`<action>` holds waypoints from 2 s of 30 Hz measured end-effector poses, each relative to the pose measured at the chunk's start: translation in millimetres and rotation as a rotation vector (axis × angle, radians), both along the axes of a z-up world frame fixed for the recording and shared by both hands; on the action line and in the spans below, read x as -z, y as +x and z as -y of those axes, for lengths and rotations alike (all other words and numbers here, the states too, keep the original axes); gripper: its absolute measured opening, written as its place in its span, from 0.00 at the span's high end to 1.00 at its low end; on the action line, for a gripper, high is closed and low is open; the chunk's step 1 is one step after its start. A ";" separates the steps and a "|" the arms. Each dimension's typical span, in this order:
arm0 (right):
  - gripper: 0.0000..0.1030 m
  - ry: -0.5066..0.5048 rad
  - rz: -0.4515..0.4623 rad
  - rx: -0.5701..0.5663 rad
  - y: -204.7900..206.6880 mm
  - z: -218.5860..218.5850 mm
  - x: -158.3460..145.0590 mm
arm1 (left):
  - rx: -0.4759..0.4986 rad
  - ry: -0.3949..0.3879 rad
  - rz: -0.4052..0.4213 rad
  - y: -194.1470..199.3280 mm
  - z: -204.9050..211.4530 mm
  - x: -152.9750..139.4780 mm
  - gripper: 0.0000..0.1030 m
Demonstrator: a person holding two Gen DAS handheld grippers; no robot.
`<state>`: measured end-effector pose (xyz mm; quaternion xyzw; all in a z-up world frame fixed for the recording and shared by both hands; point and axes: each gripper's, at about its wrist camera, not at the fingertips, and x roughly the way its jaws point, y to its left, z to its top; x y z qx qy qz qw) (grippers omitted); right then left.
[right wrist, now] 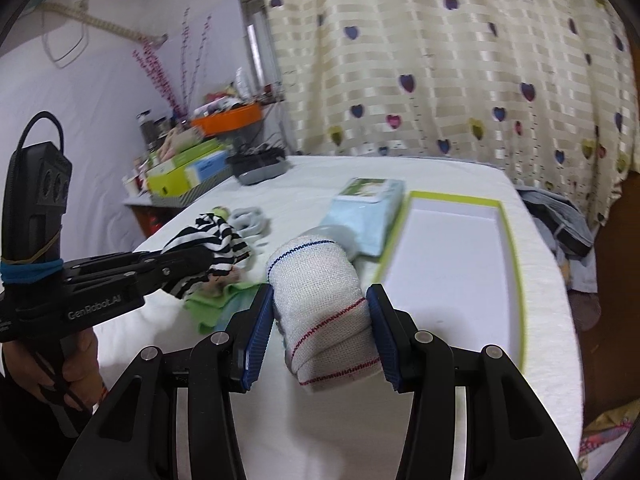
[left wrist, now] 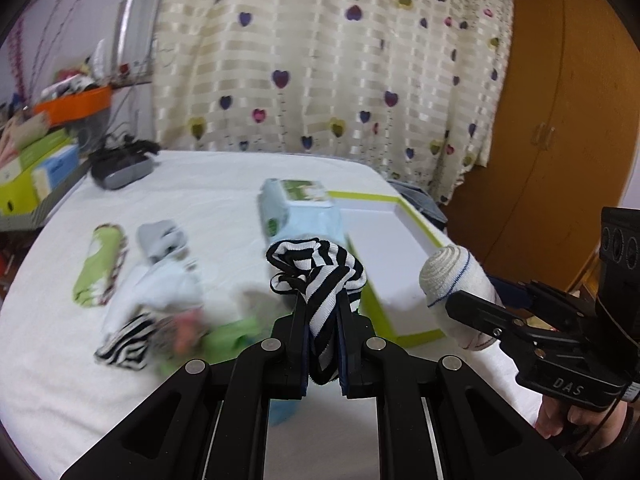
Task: Organize soft objects
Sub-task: 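Carry the white sock with the right tool while the left tool carries the striped sock to the box, then lower the white sock into the box with the right tool while the left tool releases the striped sock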
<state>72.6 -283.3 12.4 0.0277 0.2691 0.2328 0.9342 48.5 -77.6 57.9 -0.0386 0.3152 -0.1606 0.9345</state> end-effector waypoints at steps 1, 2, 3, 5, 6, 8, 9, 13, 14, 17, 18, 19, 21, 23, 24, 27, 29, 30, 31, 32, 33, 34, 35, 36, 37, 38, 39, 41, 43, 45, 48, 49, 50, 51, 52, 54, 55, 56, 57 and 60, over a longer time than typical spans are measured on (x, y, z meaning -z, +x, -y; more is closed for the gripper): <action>0.53 0.004 -0.001 0.014 2.7 6.7 0.0 | 0.013 0.004 0.001 2.8 7.4 -1.0 0.90; 0.53 0.006 -0.003 0.023 4.8 10.9 -0.1 | 0.023 0.006 0.000 4.5 13.4 -1.1 0.90; 0.53 0.007 -0.005 0.034 7.7 16.2 0.1 | 0.036 0.008 -0.003 7.9 21.3 -0.9 0.90; 0.53 0.009 -0.013 0.057 13.5 25.7 1.4 | 0.055 0.014 -0.007 12.6 32.3 -0.3 0.90; 0.53 0.010 -0.016 0.066 16.5 31.0 2.1 | 0.069 0.017 -0.013 15.6 41.3 1.2 0.90; 0.53 0.012 -0.027 0.085 23.9 40.2 4.8 | 0.089 0.022 -0.022 21.6 53.1 3.5 0.90; 0.53 0.012 -0.034 0.095 27.7 44.0 6.3 | 0.103 0.027 -0.034 26.4 61.5 6.8 0.90; 0.53 0.007 -0.066 0.123 41.6 57.6 15.7 | 0.143 0.036 -0.073 40.9 81.7 17.8 0.90; 0.53 0.004 -0.075 0.127 45.4 59.7 18.1 | 0.150 0.036 -0.083 44.2 85.2 20.4 0.90; 0.53 0.001 -0.093 0.133 54.3 64.8 24.1 | 0.174 0.041 -0.101 52.6 97.7 27.2 0.90; 0.53 0.000 -0.098 0.134 56.4 65.8 26.0 | 0.186 0.043 -0.110 55.8 102.3 30.2 0.90; 0.53 -0.002 -0.104 0.136 58.8 67.4 28.2 | 0.196 0.046 -0.117 58.1 105.9 33.0 0.90; 0.53 -0.004 -0.121 0.144 64.1 70.7 32.9 | 0.212 0.053 -0.132 61.8 111.1 38.0 0.90; 0.53 -0.002 -0.136 0.153 68.5 74.4 36.9 | 0.226 0.057 -0.146 65.2 115.0 41.9 0.90; 0.53 -0.003 -0.140 0.154 69.9 75.6 38.4 | 0.230 0.058 -0.149 66.0 116.1 43.2 0.90; 0.52 -0.011 -0.153 0.157 74.2 77.2 41.6 | 0.245 0.064 -0.162 69.1 121.0 47.6 0.90; 0.52 -0.016 -0.159 0.158 76.7 77.0 43.0 | 0.249 0.068 -0.165 71.6 123.2 49.7 0.90; 0.52 -0.020 -0.160 0.157 77.7 76.9 43.5 | 0.248 0.070 -0.167 73.3 124.2 50.7 0.90; 0.52 -0.023 -0.162 0.156 79.0 76.7 44.1 | 0.247 0.072 -0.170 75.1 124.7 51.9 0.90; 0.52 -0.025 -0.163 0.158 80.9 76.9 44.7 | 0.244 0.075 -0.171 77.1 125.6 53.4 0.90; 0.52 -0.026 -0.166 0.162 82.9 77.7 45.3 | 0.242 0.077 -0.174 79.4 125.9 55.6 0.90; 0.52 -0.028 -0.168 0.166 85.0 78.6 45.7 | 0.239 0.079 -0.180 81.5 126.3 57.7 0.90; 0.52 -0.027 -0.169 0.169 86.4 79.1 45.9 | 0.233 0.081 -0.189 84.0 126.6 60.1 0.90; 0.52 -0.026 -0.171 0.171 87.5 78.8 46.1 | 0.231 0.081 -0.197 86.5 127.4 62.0 0.90; 0.52 -0.027 -0.172 0.171 88.6 78.5 46.2 | 0.235 0.080 -0.196 87.3 128.3 62.7 0.90; 0.52 -0.029 -0.170 0.169 89.8 78.3 46.0 | 0.235 0.083 -0.194 87.7 129.7 63.0 0.89; 0.52 -0.028 -0.167 0.167 90.3 77.9 45.8 | 0.235 0.084 -0.192 87.9 130.6 62.4 0.89; 0.52 -0.029 -0.170 0.168 93.4 77.3 45.4 | 0.234 0.084 -0.178 88.6 130.1 62.1 0.87; 0.52 -0.028 -0.167 0.177 94.6 77.8 44.4 | 0.225 0.079 -0.173 91.5 127.9 62.2 0.80; 0.52 -0.029 -0.159 0.181 94.5 78.3 42.3 | 0.215 0.067 -0.180 94.5 124.7 61.9 0.74; 0.51 -0.036 -0.148 0.191 93.4 79.3 38.7 | 0.209 0.058 -0.181 96.8 123.2 61.0 0.70; 0.51 -0.036 -0.149 0.192 92.2 79.8 37.6 | 0.212 0.056 -0.180 95.9 122.8 60.3 0.70; 0.51 -0.036 -0.147 0.194 90.8 79.7 36.6 | 0.214 0.054 -0.179 95.0 122.5 59.6 0.70; 0.51 -0.036 -0.143 0.195 88.7 79.5 34.9 | 0.216 0.055 -0.178 94.1 122.9 58.5 0.70; 0.51 -0.037 -0.140 0.195 86.4 79.5 33.7 | 0.218 0.054 -0.174 92.0 122.5 56.8 0.70; 0.50 -0.036 -0.131 0.201 81.3 79.6 30.9 | 0.217 0.055 -0.162 87.7 121.3 52.8 0.70; 0.50 -0.034 -0.127 0.205 79.0 79.9 29.6 | 0.216 0.056 -0.158 85.3 121.2 50.9 0.70; 0.50 -0.032 -0.123 0.209 75.4 80.2 27.8 | 0.215 0.055 -0.154 83.5 120.8 48.9 0.70; 0.48 -0.032 -0.119 0.210 73.3 79.9 26.5 | 0.214 0.053 -0.148 79.9 119.4 45.8 0.70; 0.44 -0.033 -0.100 0.216 61.4 77.9 20.8 | 0.208 0.051 -0.131 72.8 116.2 38.8 0.70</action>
